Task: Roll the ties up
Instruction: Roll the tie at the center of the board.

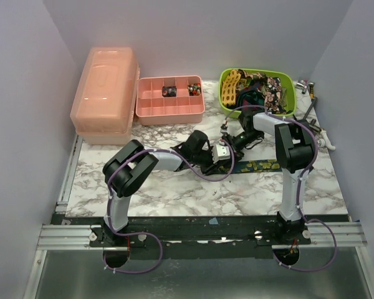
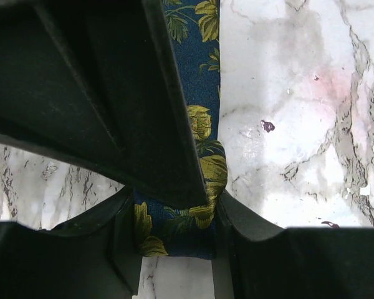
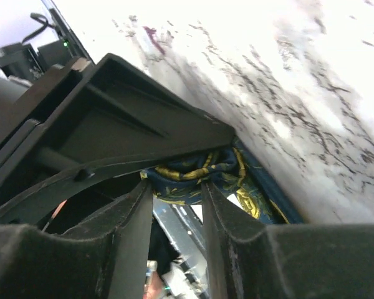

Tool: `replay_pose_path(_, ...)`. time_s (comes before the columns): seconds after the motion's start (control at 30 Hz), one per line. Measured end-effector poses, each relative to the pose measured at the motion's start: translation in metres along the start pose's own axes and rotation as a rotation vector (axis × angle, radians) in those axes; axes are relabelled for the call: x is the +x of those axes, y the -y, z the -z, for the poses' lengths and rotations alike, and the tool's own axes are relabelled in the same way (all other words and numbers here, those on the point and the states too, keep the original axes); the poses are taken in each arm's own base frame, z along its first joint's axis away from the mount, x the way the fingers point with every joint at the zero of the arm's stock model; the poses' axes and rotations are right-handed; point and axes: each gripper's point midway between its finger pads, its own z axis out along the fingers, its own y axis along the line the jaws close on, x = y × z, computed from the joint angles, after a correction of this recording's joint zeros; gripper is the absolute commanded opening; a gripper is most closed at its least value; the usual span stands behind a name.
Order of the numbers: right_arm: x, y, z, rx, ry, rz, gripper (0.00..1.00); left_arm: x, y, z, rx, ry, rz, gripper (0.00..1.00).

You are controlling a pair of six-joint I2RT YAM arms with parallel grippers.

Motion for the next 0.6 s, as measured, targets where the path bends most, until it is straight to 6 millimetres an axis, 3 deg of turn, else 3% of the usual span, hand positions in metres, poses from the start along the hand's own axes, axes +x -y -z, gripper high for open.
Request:
replay_pose_path(0.07, 0.001, 0.006, -0.003, 0.012, -0.013, -0.018, 0.02, 0.001, 0.001, 0.0, 0.003, -0.007, 0.003, 0.26)
replay_pose_path(0.13, 0.003, 0.008, -0.003, 0.011, -0.018, -0.042, 0.0, 0.001, 0.0, 0.001, 0.001, -0.01, 0.002, 0.32)
replay_pose_path(0.3, 0.004, 0.015, 0.001, 0.038, -0.016, -0.054, 0.0, 0.0, -0.001, 0.002, -0.001, -0.007, 0.012, 0.62)
replay_pose_path(0.4, 0.008, 0.027, 0.004, 0.092, -0.027, -0.053, 0.0, 0.001, -0.001, 0.006, 0.012, 0.017, 0.037, 0.69)
replay_pose_path(0.6, 0.014, 0.057, 0.009, 0.21, -0.039, -0.041, 0.0, 0.003, 0.003, 0.016, 0.023, 0.085, 0.085, 0.73)
